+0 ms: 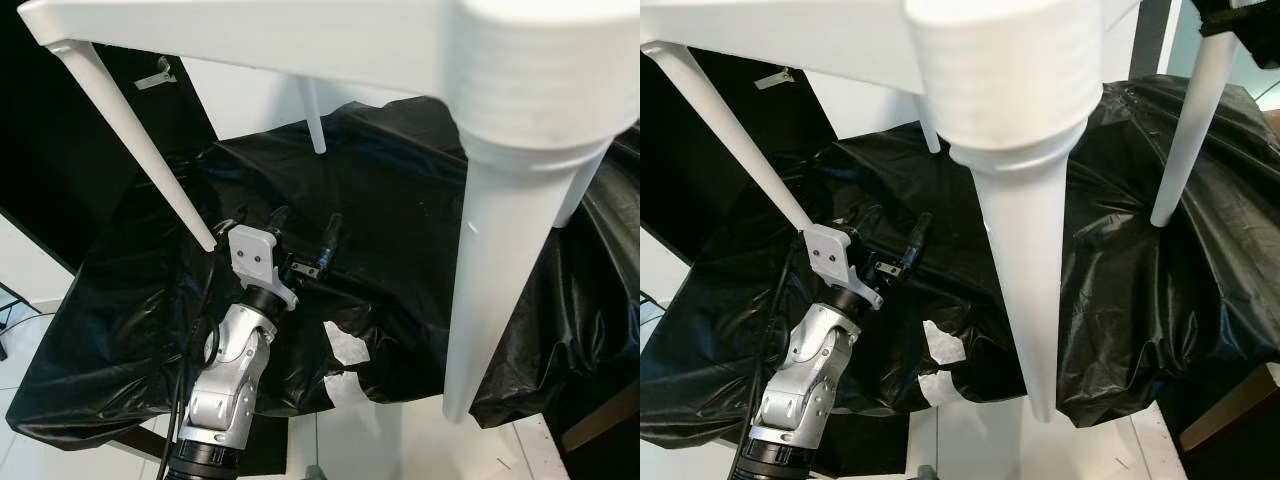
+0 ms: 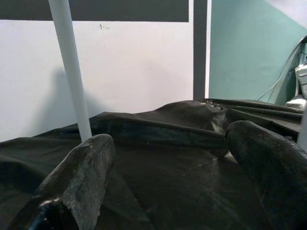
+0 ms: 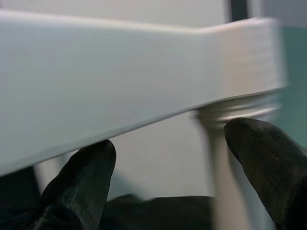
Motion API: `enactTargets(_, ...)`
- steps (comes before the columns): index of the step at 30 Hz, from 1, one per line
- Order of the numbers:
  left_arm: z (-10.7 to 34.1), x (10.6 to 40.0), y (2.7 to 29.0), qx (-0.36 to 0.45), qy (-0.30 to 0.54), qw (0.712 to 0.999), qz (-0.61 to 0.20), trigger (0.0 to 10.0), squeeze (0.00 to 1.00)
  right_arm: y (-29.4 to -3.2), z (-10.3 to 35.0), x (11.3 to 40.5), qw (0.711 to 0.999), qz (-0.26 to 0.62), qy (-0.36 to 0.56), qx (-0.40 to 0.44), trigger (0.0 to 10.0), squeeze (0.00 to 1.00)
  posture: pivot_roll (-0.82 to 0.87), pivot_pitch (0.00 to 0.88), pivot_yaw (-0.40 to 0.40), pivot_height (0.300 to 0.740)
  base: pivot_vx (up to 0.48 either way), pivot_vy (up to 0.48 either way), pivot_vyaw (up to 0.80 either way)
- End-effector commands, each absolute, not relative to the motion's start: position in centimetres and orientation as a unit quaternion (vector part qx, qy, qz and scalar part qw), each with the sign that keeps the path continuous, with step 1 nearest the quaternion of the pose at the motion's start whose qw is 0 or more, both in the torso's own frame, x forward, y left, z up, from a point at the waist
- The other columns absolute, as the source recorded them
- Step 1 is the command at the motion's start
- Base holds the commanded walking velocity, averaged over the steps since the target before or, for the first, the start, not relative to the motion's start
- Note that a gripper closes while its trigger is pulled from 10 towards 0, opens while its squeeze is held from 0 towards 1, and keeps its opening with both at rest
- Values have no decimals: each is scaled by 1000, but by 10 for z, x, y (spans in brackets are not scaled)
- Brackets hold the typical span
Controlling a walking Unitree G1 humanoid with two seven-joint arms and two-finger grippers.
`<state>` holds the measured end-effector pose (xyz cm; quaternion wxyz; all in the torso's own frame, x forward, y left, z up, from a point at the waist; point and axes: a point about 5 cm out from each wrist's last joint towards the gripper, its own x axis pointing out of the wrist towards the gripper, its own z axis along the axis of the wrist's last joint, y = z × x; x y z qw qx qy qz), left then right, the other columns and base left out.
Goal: Building children table
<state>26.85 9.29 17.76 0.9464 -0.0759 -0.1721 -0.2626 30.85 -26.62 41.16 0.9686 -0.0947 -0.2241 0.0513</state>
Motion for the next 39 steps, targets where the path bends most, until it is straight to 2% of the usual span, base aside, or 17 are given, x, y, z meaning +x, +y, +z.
enactTargets(1, 177, 268, 99, -69, -173, 953, -240, 10000, 0, -271, 416, 313, 969, 42, -209, -123, 10000, 0, -68, 0, 100, 740, 0, 0, 0)
enactTargets(10, 177, 266, 99, -69, -172, 953, -240, 10000, 0, -276, 428, 328, 966, 33, -194, -166, 10000, 0, -60, 0, 97, 740, 0, 0, 0)
enactTargets(17, 177, 264, 101, -66, -174, 955, -232, 10000, 0, -304, 435, 347, 969, -41, -160, -183, 10000, 0, -34, 0, 90, 740, 0, 0, 0)
enactTargets(21, 178, 261, 104, -63, -174, 957, -225, 10000, 0, -313, 410, 360, 974, -30, -104, -200, 10000, 0, -7, 0, 81, 740, 0, 0, 0)
enactTargets(23, 178, 260, 104, -62, -174, 957, -222, 10000, 0, -320, 392, 368, 975, -59, -72, -204, 10000, 0, 6, 0, 78, 740, 0, 0, 0)
enactTargets(24, 179, 260, 105, -61, -174, 958, -221, 10000, 0, -324, 380, 372, 974, -80, -51, -207, 1333, 0, 11, 0, 76, 740, 0, 0, 0)
enactTargets(25, 179, 260, 105, -61, -174, 958, -221, 10000, 0, -324, 380, 372, 974, -80, -51, -207, 1333, 0, 11, 0, 76, 740, 0, 0, 0)
enactTargets(26, 179, 259, 105, -61, -174, 958, -219, 10000, 0, -325, 373, 374, 971, -92, -39, -218, 0, 0, 17, 0, 74, 740, 0, 0, 0)
enactTargets(29, 180, 257, 106, -61, -177, 960, -208, 10000, 0, -317, 372, 382, 957, -134, -54, -253, 0, 0, 47, 0, 58, 740, 0, 0, 0)
enactTargets(32, 179, 257, 106, -62, -177, 961, -204, 10000, 0, -310, 366, 387, 954, -139, -58, -257, 0, 0, 55, 0, 52, 740, 0, 0, 0)
enactTargets(35, 182, 256, 106, -58, -184, 961, -198, 10000, 0, -324, 346, 385, 946, -212, -48, -239, 0, 0, 95, 0, 36, 740, 0, 0, 0)
enactTargets(36, 183, 255, 108, -56, -186, 962, -194, 10000, 0, -333, 345, 380, 934, -256, -50, -242, 0, 0, 102, 0, 35, 740, 0, 0, 0)
enactTargets(39, 183, 254, 110, -53, -187, 963, -189, 10000, 0, -337, 348, 377, 923, -282, -56, -256, 0, 0, 122, 0, 32, 740, 0, 0, 0)
